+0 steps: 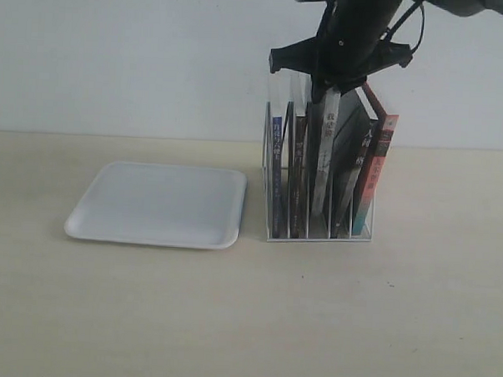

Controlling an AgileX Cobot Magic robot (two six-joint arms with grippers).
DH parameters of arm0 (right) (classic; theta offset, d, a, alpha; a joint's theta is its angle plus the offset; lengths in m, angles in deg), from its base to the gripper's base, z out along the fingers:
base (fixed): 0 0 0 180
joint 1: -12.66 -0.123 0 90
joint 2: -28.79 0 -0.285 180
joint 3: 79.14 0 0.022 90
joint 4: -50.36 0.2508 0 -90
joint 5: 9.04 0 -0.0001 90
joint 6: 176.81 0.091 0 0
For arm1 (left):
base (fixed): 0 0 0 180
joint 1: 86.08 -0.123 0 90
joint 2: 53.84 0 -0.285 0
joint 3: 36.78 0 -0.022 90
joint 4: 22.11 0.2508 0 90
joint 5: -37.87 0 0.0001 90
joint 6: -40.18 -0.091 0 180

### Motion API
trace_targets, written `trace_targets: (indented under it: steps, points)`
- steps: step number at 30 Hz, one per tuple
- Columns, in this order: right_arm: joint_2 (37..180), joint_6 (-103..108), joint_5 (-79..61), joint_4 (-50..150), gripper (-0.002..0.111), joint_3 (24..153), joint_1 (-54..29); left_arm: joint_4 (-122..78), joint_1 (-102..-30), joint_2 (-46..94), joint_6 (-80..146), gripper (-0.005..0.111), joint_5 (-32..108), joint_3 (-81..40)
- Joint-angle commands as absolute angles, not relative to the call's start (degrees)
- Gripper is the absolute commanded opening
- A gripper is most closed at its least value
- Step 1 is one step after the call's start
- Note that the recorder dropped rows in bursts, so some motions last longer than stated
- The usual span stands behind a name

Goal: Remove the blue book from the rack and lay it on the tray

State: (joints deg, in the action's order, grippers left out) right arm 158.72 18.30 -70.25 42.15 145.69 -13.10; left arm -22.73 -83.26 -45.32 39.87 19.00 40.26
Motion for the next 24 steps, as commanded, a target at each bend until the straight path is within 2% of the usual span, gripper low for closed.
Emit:
trace_targets:
  steps: [1, 3, 4, 12, 18, 24]
  points:
    - [158.52, 17.62, -68.72, 40.92, 0.037, 146.25, -13.09, -22.68, -83.45, -45.59, 39.69, 0.004, 19.81, 40.43]
    - [158.52, 17.62, -69.49, 40.92, 0.047, 146.25, -13.09, -22.68, -83.45, -45.59, 39.69, 0.004, 19.81, 40.43]
    - [158.39, 17.62, -70.21, 40.92, 0.049, 146.25, -13.09, -22.68, -83.45, -45.59, 39.69, 0.004, 19.81, 40.43]
    - [151.64, 15.94, -76.29, 42.52, 0.049, 146.46, -13.09, -22.68, -83.45, -45.59, 39.69, 0.004, 19.81, 40.43]
    - [148.9, 11.11, -76.31, 54.02, 0.049, 146.46, -13.41, -22.68, -83.45, -45.59, 39.69, 0.004, 19.81, 40.43]
    - [150.36, 9.64, -76.31, 51.84, 0.049, 146.46, -18.63, -22.68, -83.45, -45.59, 39.69, 0.004, 19.81, 40.43]
